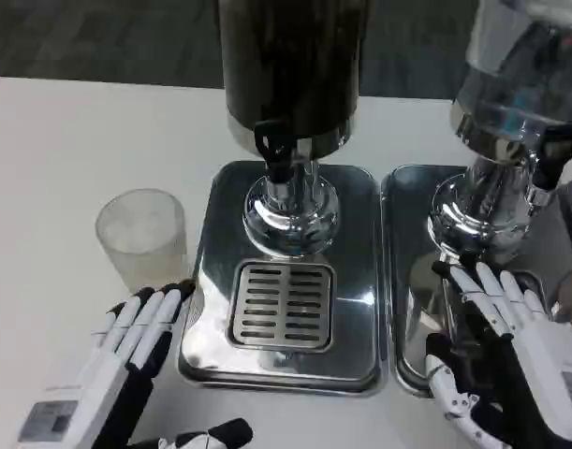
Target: Grasp the cup under the faucet to collect the drink, then remove the cup.
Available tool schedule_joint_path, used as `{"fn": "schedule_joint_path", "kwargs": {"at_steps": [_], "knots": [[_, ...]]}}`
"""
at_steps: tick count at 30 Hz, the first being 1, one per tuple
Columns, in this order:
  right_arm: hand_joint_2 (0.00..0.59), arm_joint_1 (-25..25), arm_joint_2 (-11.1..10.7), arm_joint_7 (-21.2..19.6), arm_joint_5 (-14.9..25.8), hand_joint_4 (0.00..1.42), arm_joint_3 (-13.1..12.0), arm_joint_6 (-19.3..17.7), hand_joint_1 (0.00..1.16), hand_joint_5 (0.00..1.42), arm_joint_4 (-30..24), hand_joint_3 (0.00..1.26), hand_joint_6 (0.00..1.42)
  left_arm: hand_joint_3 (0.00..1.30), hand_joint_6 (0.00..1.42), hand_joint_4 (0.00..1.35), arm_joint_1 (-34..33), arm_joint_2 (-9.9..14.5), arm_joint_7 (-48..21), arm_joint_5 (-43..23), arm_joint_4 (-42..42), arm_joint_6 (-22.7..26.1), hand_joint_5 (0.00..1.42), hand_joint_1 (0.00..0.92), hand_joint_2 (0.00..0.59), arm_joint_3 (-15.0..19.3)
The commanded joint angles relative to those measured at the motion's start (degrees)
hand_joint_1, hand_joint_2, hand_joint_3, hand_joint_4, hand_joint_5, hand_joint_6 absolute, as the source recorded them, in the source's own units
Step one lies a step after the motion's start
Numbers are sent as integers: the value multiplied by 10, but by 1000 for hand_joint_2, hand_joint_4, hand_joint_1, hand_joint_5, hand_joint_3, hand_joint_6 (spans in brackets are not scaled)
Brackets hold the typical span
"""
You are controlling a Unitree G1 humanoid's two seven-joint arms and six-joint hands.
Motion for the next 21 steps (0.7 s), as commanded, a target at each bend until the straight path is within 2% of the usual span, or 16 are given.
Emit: {"fn": "schedule_joint_path", "kwargs": {"at_steps": [1, 9, 21], "knots": [[502, 1, -2, 2, 1, 32, -3, -3, 241, 0, -3, 123, 0, 0, 22, 0, 0, 4, -6, -5, 5, 4, 0, 0, 70, -2], [502, -1, 3, 5, 4, 32, -1, 0, 241, 0, -2, 123, 0, 0, 23, 0, -4, 6, -6, -9, 9, 2, 0, 0, 70, 0], [502, 11, 18, 2, -4, 32, 0, 7, 242, 0, -16, 124, 4, 0, 45, 0, 4, 18, 9, -56, 19, -44, 0, 0, 70, 33]]}}
